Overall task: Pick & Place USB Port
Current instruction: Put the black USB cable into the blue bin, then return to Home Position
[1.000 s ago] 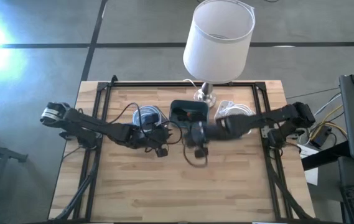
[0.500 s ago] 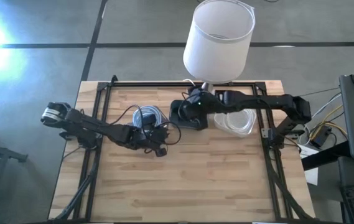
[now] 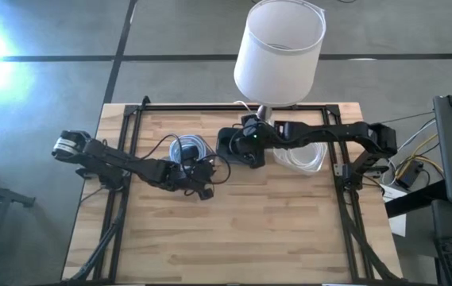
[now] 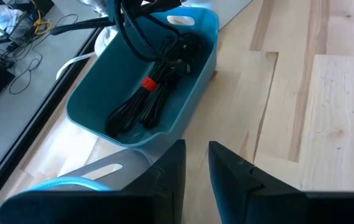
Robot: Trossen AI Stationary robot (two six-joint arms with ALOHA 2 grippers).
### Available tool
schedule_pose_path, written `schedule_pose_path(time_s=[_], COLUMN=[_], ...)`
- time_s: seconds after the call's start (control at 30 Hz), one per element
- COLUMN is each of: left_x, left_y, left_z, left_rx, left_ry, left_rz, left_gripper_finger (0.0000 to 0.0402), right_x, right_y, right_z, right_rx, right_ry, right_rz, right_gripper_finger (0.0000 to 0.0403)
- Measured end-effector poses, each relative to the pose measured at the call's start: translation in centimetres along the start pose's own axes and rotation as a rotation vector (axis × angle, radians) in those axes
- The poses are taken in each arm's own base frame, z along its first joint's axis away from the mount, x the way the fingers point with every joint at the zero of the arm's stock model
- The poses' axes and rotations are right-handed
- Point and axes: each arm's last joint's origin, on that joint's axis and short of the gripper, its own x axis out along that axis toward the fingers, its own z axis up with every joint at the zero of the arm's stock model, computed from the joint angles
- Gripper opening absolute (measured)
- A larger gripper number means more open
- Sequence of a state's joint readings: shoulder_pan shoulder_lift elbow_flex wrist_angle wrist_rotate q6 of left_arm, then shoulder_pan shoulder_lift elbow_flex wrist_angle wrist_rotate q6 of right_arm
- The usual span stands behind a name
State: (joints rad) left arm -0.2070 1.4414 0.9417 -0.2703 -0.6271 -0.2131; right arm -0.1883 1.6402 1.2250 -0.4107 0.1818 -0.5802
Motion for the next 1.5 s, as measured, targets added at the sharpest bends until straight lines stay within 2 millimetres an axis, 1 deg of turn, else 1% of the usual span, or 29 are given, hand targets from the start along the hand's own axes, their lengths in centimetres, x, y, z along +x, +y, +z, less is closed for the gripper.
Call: schedule_pose_path(time_s=[0.23, 0.37, 0.53, 0.8, 0.97, 1.1, 1.2, 1.33, 1.43, 1.5], left_x=[0.0, 0.0, 0.0, 0.0, 0.0, -0.2, -0.9, -2.7, -4.7, -6.0], left_y=[0.0, 0.0, 0.0, 0.0, 0.0, 0.1, 0.6, 1.6, 2.7, 3.4], left_z=[0.0, 0.0, 0.0, 0.0, 0.0, 0.0, 0.2, 0.9, 1.0, 0.6], left_rx=[-0.013, -0.026, -0.026, -0.026, -0.026, -0.027, -0.032, -0.085, -0.114, -0.131], left_ry=[0.000, 0.000, 0.000, 0.000, 0.001, -0.004, -0.011, -0.055, -0.112, -0.148], left_rz=[0.000, 0.000, 0.000, 0.000, 0.000, 0.009, 0.008, -0.007, -0.008, -0.003], left_gripper_finger=[0.0073, 0.0073, 0.0073, 0.0073, 0.0073, 0.0073, 0.0073, 0.0073, 0.0073, 0.0072], right_x=[0.0, 0.0, 0.0, -0.3, -1.1, -2.9, -4.8, -7.9, -10.5, -12.3], right_y=[0.0, 0.0, 0.0, 0.4, 0.6, 1.1, 1.6, 2.9, 4.1, 4.8], right_z=[0.0, 0.1, 0.2, 1.1, 2.3, 3.1, 3.4, 3.4, 3.1, 2.7], right_rx=[0.024, 0.064, 0.071, 0.072, 0.143, 0.149, 0.181, 0.221, 0.221, 0.230], right_ry=[-0.007, -0.012, -0.025, -0.070, -0.092, -0.040, 0.022, 0.052, 0.016, -0.035], right_rz=[-0.003, 0.002, -0.002, -0.010, -0.003, 0.052, 0.098, 0.141, 0.166, 0.177], right_gripper_finger=[0.0039, 0.0058, 0.0087, 0.0114, 0.0121, 0.0117, 0.0112, 0.0105, 0.0096, 0.0089])
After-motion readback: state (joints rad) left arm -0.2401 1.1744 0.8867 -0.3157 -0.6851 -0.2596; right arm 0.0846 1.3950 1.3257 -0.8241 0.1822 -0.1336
